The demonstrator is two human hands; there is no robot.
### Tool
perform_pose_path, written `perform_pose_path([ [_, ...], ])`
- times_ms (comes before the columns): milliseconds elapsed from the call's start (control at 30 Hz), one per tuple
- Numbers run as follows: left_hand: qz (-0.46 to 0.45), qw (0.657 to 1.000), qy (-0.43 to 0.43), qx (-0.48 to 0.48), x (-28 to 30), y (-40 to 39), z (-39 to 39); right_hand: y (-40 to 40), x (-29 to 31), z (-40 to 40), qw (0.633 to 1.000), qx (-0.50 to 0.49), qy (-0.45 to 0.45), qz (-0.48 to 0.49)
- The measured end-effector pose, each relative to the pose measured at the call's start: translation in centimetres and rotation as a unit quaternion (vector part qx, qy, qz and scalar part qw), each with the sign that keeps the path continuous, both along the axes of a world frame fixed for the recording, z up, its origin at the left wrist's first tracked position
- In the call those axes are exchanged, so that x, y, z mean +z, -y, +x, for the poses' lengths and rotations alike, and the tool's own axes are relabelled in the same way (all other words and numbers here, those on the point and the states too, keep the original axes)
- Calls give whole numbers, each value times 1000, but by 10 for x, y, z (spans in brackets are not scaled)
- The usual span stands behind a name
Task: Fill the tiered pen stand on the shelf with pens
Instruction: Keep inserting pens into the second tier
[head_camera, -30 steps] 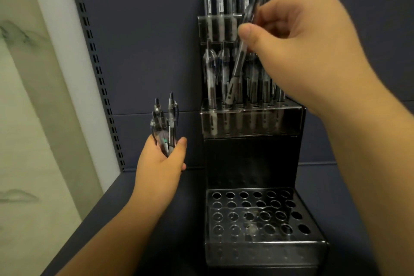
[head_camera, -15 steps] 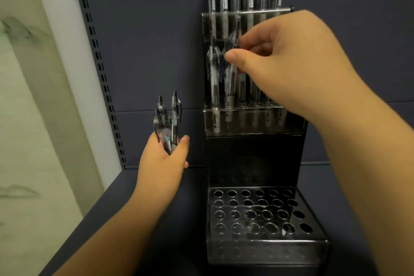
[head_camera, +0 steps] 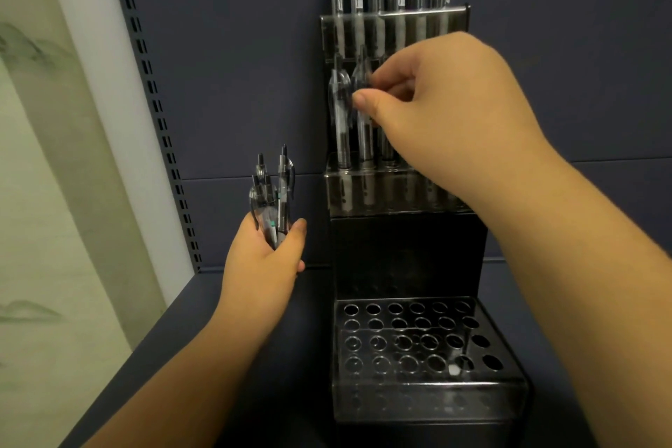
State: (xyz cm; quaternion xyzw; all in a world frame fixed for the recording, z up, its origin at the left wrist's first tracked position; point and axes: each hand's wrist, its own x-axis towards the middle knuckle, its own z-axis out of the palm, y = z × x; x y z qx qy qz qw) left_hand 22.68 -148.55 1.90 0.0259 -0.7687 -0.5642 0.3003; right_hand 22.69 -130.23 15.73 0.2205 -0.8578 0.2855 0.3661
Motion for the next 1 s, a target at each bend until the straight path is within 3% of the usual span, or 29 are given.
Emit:
perform_pose_path([
  [500,24,1000,-14,-5,5,2,4,-10,9,20,996,-2,43,81],
  [767,56,995,-78,-17,15,0,13,32,-15,38,987,40,54,143],
  [1000,43,990,-126,-48,22,-6,26,43,-27,31,993,94,36,54],
])
